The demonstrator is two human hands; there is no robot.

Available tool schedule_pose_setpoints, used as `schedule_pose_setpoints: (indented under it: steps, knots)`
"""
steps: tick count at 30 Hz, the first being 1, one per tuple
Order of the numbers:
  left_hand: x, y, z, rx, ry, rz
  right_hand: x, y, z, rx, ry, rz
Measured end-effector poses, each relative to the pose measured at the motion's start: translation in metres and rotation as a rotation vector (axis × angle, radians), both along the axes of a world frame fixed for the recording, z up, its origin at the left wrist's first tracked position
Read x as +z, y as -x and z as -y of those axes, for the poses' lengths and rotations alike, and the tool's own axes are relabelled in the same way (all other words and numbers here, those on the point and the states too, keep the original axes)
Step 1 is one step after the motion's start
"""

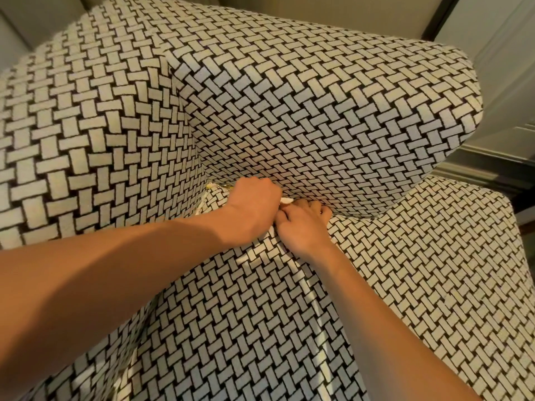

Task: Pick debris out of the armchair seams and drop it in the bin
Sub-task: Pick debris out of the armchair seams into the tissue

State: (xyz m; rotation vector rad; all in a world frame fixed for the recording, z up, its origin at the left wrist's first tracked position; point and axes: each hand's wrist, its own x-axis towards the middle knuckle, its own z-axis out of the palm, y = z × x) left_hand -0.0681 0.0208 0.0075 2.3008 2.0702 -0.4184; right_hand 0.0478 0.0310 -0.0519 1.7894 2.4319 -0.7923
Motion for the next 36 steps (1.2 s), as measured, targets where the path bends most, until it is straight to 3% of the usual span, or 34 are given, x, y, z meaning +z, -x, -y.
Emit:
schedule_pose_setpoints:
  steps: [5, 8, 11, 15, 20, 23, 26, 31, 36]
  knots:
    - [-0.007, -0.016, 0.013, 0.054, 0.022, 0.013, -0.016, -0.006, 0.007, 0.017, -0.207, -0.023]
    - [-0.014, -0.022, 0.019, 0.11, 0.021, 0.017, -0.017, -0.009, 0.012, -0.016, -0.321, -0.197]
    - [-0.013, -0.026, 0.025, 0.157, 0.076, 0.055, -0.013, -0.01, 0.014, -0.057, -0.332, -0.353]
    - [-0.002, -0.022, 0.035, 0.158, 0.186, 0.049, -0.012, -0.007, 0.014, -0.04, -0.289, -0.383]
    - [0.024, 0.004, 0.071, 0.264, 0.496, 0.375, -0.004, -0.003, 0.018, 0.06, -0.286, -0.267]
    - [0.027, 0.007, 0.083, 0.333, 0.601, 0.449, -0.002, -0.001, 0.019, 0.144, -0.302, -0.167]
    - [0.026, -0.01, 0.069, 0.308, 0.491, 0.345, -0.01, -0.001, 0.015, 0.167, -0.355, -0.159]
    - [0.025, -0.02, 0.052, 0.254, 0.414, 0.355, -0.02, -0.003, 0.014, 0.122, -0.397, -0.283]
    - [0.019, -0.019, 0.051, 0.327, 0.343, 0.525, -0.021, -0.006, 0.014, 0.073, -0.379, -0.393]
